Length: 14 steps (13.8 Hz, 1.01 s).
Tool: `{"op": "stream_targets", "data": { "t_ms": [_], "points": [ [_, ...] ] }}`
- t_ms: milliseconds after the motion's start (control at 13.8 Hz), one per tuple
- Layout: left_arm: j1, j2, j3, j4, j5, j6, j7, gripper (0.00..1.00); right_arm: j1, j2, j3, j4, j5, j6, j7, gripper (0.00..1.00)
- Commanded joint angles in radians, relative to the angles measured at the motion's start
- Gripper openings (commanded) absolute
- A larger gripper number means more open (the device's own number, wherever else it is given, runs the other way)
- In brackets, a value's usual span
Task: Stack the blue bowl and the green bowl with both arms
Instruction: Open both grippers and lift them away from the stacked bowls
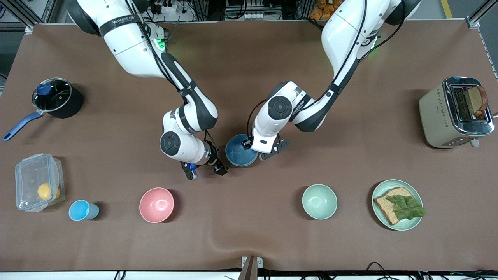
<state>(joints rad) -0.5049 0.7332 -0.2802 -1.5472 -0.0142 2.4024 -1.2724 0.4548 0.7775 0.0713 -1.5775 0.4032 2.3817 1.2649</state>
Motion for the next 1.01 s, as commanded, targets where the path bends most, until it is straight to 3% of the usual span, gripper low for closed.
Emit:
{"op": "stream_targets", "data": {
  "t_ms": [0,289,650,867,939],
  "points": [
    [0.020,-0.081,0.021,-0.008,0.046,-0.018,-0.004,1.00,-0.021,0.000,0.005,0.016,-0.024,-0.016,-0.068,1.00],
    [0.127,-0.262,0.019,-0.017,0.151,-0.250,0.050,1.00,-0.041,-0.035,-0.005,0.008,-0.029,-0.097,-0.229,1.00],
    [0.307,-0.467,0.009,-0.034,0.174,-0.515,0.408,1.00,-0.137,-0.151,-0.019,0.005,-0.037,-0.344,-0.528,1.00],
    [0.461,-0.543,0.007,-0.031,0.067,-0.615,0.692,1.00,-0.177,-0.304,-0.038,-0.042,-0.200,-0.464,-0.746,1.00],
    [0.508,-0.558,0.009,-0.030,0.053,-0.650,0.793,1.00,-0.192,-0.360,-0.039,-0.056,-0.208,-0.489,-0.831,1.00]
  ]
}}
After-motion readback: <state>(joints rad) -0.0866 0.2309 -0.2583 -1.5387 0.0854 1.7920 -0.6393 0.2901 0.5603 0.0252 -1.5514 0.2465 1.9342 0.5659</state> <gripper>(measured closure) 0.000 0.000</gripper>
